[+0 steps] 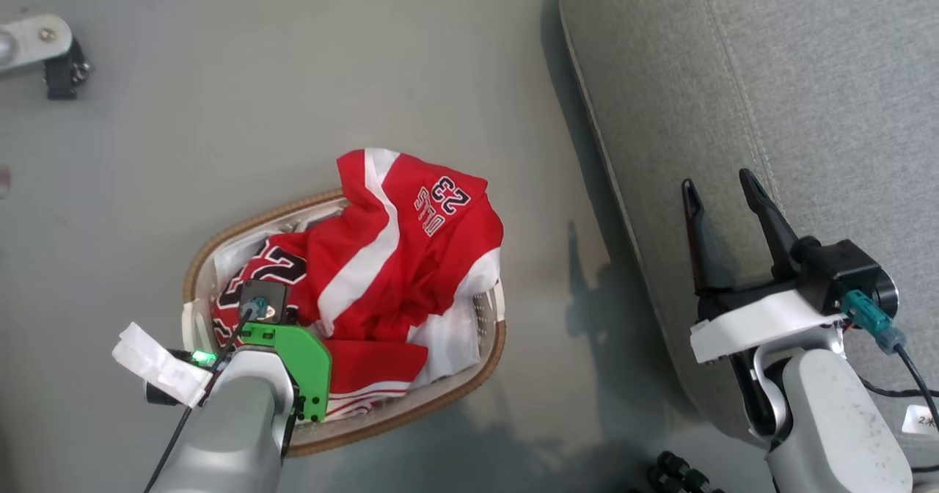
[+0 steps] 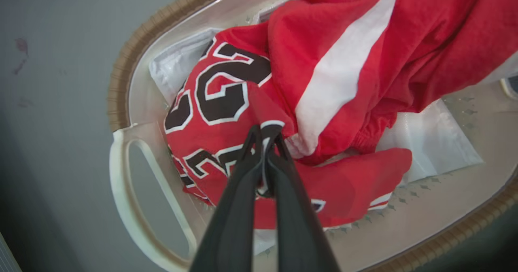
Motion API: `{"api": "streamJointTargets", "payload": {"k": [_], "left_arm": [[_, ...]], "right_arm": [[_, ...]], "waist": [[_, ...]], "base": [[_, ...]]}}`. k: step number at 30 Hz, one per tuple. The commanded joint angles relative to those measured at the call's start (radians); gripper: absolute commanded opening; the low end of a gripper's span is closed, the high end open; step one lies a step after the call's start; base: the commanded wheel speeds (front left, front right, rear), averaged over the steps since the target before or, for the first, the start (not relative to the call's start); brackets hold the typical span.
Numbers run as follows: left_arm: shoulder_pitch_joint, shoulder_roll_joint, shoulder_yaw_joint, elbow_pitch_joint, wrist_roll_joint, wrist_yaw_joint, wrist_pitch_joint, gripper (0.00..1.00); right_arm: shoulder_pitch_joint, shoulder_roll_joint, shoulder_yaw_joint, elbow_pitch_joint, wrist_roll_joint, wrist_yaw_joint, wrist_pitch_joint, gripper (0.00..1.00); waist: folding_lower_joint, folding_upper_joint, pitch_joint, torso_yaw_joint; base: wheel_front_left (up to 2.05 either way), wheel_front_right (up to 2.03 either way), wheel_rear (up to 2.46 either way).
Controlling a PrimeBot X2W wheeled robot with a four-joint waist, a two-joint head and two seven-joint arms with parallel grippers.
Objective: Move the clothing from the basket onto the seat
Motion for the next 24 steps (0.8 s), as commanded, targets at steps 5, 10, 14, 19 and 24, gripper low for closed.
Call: {"api": "streamJointTargets", "payload": {"k": [5, 10, 14, 19, 24], "left_arm": [[0.022, -0.007, -0.007, -0.02, -0.032, -0.041, -0.057, 0.0], [0.03, -0.01, -0.021, -0.054, -0.061, -0.071, -0.094, 0.0], [0.046, -0.01, -0.063, -0.126, -0.102, -0.089, -0.115, 0.0], [0.05, -0.011, -0.126, -0.217, -0.133, -0.097, -0.129, 0.0], [0.024, -0.011, -0.177, -0.31, -0.148, -0.098, -0.138, 0.0]], "right_arm": [[0.046, -0.004, -0.024, 0.014, -0.034, -0.001, -0.005, 1.0], [0.087, -0.004, -0.04, 0.031, -0.065, -0.001, -0.004, 1.0], [0.122, -0.004, -0.056, 0.039, -0.088, -0.001, -0.004, 1.0], [0.166, -0.004, -0.071, 0.047, -0.109, -0.001, -0.004, 1.0], [0.219, -0.004, -0.083, 0.053, -0.119, -0.001, -0.004, 1.0]], "waist": [[0.0, 0.0, -0.135, 0.047], [0.0, 0.0, -0.234, 0.071], [0.0, 0.0, -0.319, 0.092], [0.0, 0.0, -0.413, 0.111], [0.0, 0.0, -0.503, 0.127]], "base": [[0.0, 0.0, 0.0], [0.0, 0.0, 0.0], [0.0, 0.0, 0.0], [0.0, 0.0, 0.0], [0.0, 0.0, 0.0]]}}
